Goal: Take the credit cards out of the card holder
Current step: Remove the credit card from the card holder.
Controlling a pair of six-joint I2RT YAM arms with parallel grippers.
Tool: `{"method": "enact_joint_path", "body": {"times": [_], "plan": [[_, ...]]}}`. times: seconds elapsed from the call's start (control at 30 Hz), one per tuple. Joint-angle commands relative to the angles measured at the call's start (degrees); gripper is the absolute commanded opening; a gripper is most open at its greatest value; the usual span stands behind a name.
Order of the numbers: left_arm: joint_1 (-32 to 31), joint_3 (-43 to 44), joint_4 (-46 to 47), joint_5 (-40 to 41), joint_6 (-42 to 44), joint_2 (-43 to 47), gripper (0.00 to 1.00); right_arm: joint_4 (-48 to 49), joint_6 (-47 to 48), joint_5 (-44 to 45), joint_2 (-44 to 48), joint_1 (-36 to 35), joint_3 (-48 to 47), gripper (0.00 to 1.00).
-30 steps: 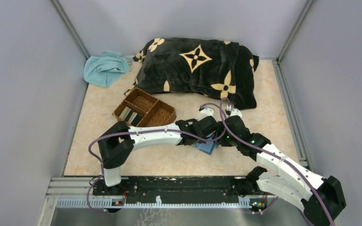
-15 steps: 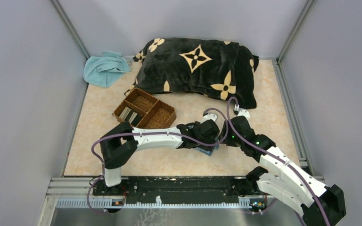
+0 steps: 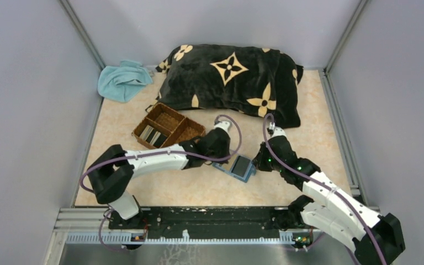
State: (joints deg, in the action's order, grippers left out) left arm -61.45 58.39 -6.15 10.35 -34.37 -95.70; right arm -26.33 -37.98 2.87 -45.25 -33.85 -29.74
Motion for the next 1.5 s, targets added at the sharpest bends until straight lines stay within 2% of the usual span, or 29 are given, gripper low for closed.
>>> {"method": "enact_joint_path", "body": {"times": [0.0, 0.07, 0.17, 0.23, 0.47, 0.7, 1.0, 1.27, 1.33, 1.4, 1.47], "plan": [[5.3, -2.2, 2.4, -0.8, 2.7, 3.2, 0.00, 5.2, 0.3, -0.5, -3.5, -4.3, -0.4, 0.00], [7.0, -2.2, 2.4, -1.4, 3.3, 3.1, 0.00, 4.9, -0.2, 1.3, -6.0, -7.2, -0.9, 0.00], [8.8, -2.1, 3.0, -2.3, 3.7, 2.1, 0.22, 8.7, -2.4, 0.0, -8.3, -10.5, 1.0, 0.00], [9.3, -2.2, 3.5, -2.6, 3.1, 1.8, 0.26, 11.3, -4.1, 0.0, -9.8, -12.7, 2.2, 0.00], [9.4, -3.7, 8.4, -6.3, 2.6, 0.8, 0.30, 20.0, -8.4, -3.3, -15.4, -14.3, 8.4, 0.00], [9.4, -4.8, 10.9, -7.9, 1.7, -1.3, 0.30, 19.0, -9.0, -0.8, -19.4, -13.2, 8.8, 0.00], [9.4, -9.3, 13.5, -9.2, -0.3, -0.5, 0.28, 14.6, -2.8, -3.1, -16.1, -1.4, 7.6, 0.00], [9.3, -9.2, 15.2, -11.0, -1.3, 0.0, 0.29, 11.9, 0.5, -7.2, -11.4, -1.2, 3.9, 0.00], [9.4, -9.3, 16.1, -11.8, -2.1, 1.3, 0.34, 11.3, 1.2, -7.2, -9.6, -1.1, 3.0, 0.00], [9.3, -10.2, 18.8, -13.3, -3.4, 2.7, 0.50, 10.2, 2.1, -5.1, -9.1, -1.1, 1.7, 0.00], [9.3, -12.1, 23.8, -15.9, -5.1, 3.6, 0.61, 9.5, 3.3, -3.5, -10.4, -1.1, 0.2, 0.00]]}}
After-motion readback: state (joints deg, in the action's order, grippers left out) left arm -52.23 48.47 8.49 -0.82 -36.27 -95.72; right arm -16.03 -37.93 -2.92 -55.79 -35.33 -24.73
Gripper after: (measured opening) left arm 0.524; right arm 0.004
